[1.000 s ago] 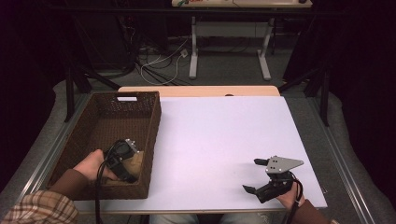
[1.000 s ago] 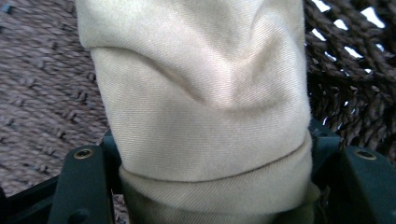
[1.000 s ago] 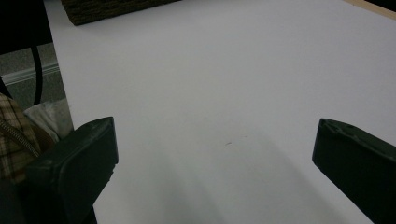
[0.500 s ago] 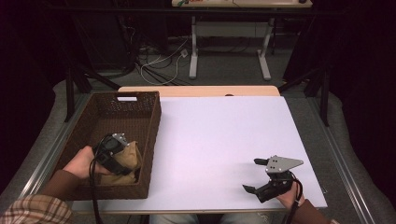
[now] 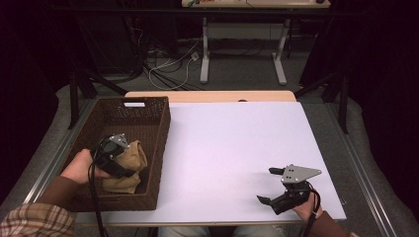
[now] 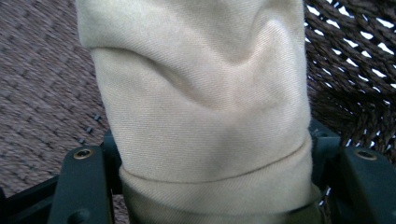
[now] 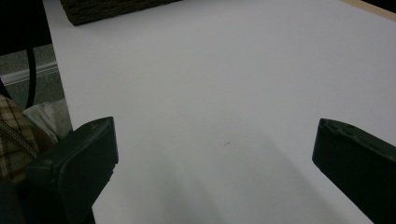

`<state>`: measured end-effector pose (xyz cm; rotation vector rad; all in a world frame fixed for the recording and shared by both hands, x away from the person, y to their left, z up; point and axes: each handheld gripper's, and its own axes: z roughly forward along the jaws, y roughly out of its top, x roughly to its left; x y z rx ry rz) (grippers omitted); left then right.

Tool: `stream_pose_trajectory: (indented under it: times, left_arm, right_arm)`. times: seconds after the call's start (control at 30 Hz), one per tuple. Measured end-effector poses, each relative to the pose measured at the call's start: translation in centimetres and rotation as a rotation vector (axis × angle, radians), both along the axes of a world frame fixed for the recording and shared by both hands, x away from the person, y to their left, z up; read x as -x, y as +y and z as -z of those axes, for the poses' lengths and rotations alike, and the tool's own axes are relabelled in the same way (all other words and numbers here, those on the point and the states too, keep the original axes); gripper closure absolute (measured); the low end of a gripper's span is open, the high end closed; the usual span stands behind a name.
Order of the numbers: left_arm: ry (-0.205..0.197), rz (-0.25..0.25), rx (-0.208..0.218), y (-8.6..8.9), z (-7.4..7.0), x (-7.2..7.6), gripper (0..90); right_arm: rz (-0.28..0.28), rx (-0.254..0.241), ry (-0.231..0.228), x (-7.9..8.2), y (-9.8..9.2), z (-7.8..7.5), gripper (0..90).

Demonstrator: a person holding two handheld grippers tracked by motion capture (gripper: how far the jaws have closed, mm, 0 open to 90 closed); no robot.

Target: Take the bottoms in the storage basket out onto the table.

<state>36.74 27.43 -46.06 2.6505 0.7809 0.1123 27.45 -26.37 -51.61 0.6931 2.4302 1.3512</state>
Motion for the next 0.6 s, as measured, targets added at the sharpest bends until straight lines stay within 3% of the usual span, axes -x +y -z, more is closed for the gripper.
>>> stream_pose_trajectory:
  times: [0.37, 0.6]
  left_arm:
    - [-0.082, -0.004, 0.051, 0.9, -1.8, -0.6, 32.7]
    - [-0.113, 0.003, 0.073, 1.1, -2.7, -0.9, 32.7]
  right_arm:
    - [0.005, -0.001, 0.001, -0.1, -0.1, 0.0, 0.0]
    - [0.006, -0.001, 0.001, -0.1, -0.1, 0.0, 0.0]
